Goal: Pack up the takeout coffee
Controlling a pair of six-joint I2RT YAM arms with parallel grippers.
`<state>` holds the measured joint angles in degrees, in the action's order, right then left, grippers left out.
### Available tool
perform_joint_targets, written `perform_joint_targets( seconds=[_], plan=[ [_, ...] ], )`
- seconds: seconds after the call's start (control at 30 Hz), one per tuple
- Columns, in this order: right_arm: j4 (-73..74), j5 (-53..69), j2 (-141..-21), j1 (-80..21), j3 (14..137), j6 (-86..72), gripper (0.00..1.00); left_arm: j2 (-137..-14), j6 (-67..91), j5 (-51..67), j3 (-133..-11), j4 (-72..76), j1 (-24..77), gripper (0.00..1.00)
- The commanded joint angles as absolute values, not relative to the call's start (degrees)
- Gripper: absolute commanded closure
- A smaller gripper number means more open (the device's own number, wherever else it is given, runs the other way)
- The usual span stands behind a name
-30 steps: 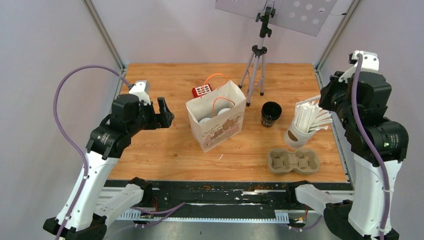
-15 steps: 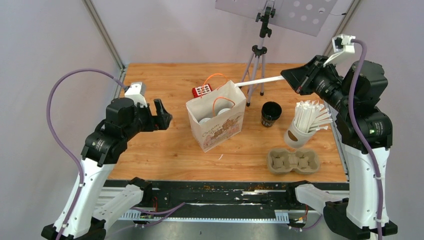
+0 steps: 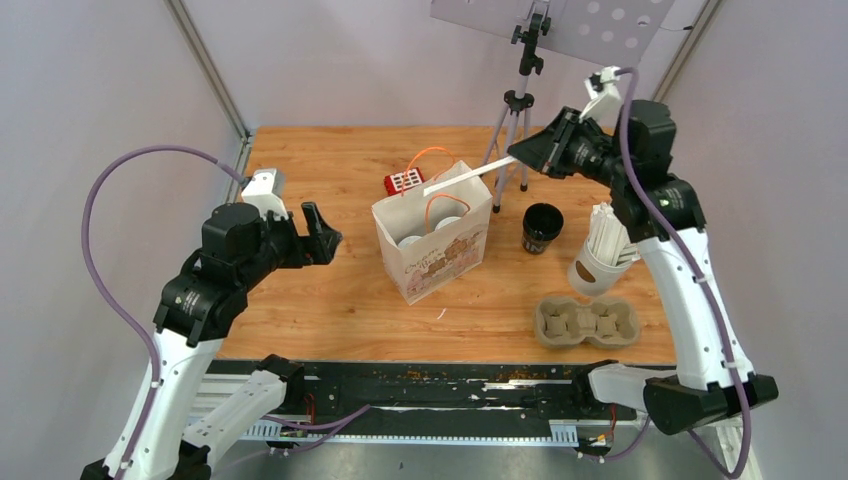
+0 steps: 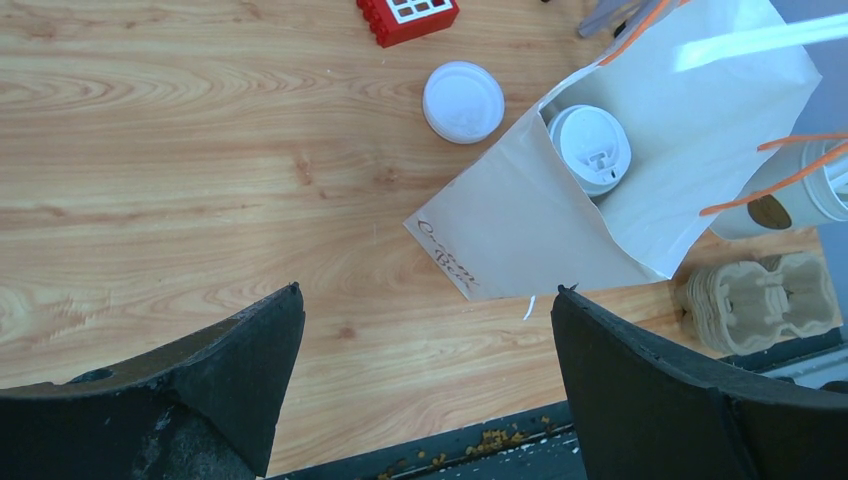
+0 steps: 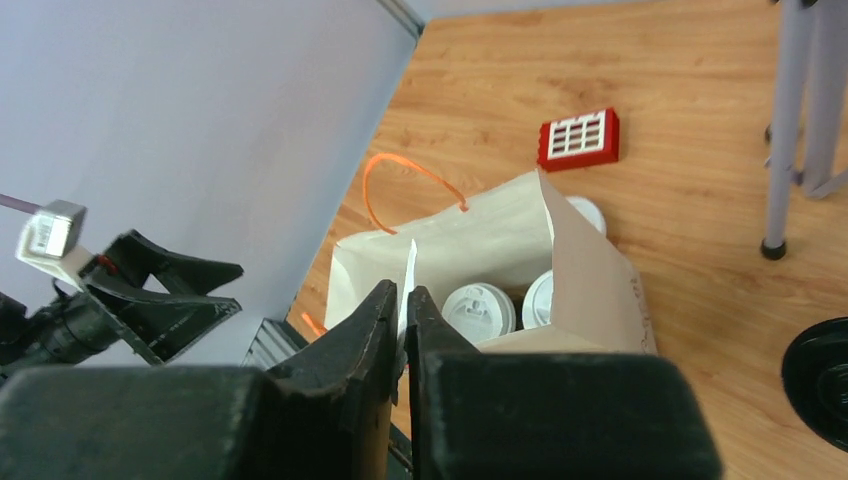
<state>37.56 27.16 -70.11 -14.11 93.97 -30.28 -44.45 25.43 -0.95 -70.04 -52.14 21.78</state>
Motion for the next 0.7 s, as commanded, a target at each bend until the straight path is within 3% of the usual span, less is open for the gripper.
perform_joint_targets(
  seconds=[0.0, 0.2, 0.33, 0.67],
  plan=[
    [29.04, 32.82, -72.59, -16.39, 88.73, -33.58, 0.87, -43.88, 26.33, -0.77, -70.89, -51.51, 21.89, 0.00],
    [41.54, 24.13, -76.21, -16.73, 98.10, -27.41, 0.55, -43.95, 25.77, -1.07, -71.48, -51.53, 21.93, 0.00],
    [53.70, 10.60, -75.80, -16.32, 102.50, -23.41, 0.53, -43.98, 25.52, -0.62, -70.63, -50.77, 21.96, 0.00],
    [72.38, -15.25, -69.69, -15.73, 100.54, -30.69, 0.53, -44.28, 23.24, -1.71, -71.62, -51.64, 21.88, 0.00]
  ],
)
